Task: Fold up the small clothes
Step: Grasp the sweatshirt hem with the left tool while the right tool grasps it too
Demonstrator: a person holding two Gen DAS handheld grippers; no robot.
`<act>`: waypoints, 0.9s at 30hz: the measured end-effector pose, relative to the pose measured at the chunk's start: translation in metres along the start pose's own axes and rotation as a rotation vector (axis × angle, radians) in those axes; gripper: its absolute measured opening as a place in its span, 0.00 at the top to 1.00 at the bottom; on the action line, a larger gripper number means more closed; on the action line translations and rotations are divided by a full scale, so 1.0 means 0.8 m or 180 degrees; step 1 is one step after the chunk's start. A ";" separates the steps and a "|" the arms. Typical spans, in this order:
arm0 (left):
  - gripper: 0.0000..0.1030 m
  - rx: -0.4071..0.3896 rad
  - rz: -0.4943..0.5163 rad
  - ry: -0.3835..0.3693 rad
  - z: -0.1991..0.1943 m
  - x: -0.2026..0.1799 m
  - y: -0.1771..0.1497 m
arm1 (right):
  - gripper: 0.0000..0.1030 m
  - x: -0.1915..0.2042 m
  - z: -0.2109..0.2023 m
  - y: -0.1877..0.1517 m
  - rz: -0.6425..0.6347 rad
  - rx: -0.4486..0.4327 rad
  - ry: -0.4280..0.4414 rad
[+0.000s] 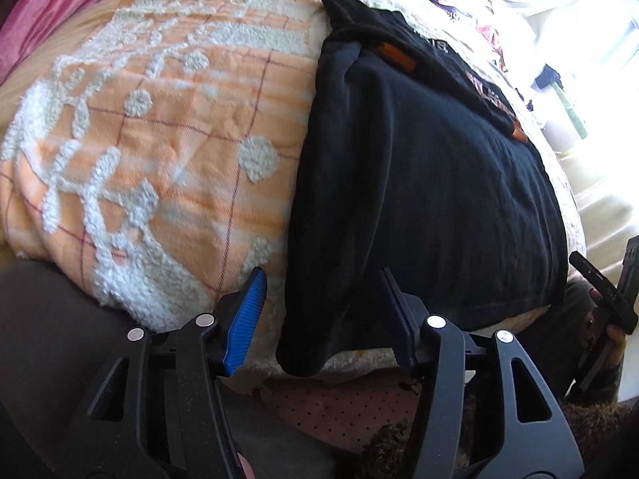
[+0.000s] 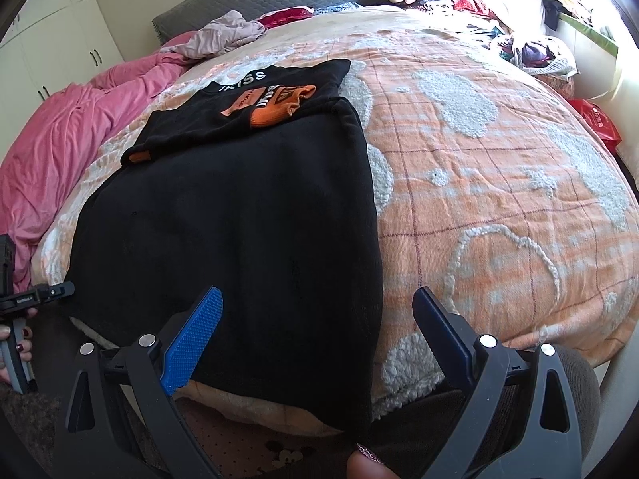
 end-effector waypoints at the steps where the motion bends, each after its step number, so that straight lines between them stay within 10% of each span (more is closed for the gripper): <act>1: 0.54 0.0025 0.0011 -0.0016 0.002 -0.002 -0.002 | 0.08 0.000 0.000 -0.001 -0.0008 0.0013 -0.0002; 22: 0.58 0.0102 0.0096 -0.0080 0.013 -0.004 -0.012 | 0.18 0.021 0.036 -0.032 -0.0507 0.0749 0.0111; 27: 0.58 0.0113 0.0096 -0.0088 0.012 -0.002 -0.011 | 0.55 0.008 0.026 -0.031 -0.0462 0.0690 0.0103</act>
Point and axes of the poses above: each gripper's, at about its wrist camera, not at the fingertips, and z roughly the way its jaws point, x to its left, y to its top, the point moved 8 cm from there along z, roughly the way its jaws point, and after that the axes turned 15 degrees about x, right-handed, at the moved point
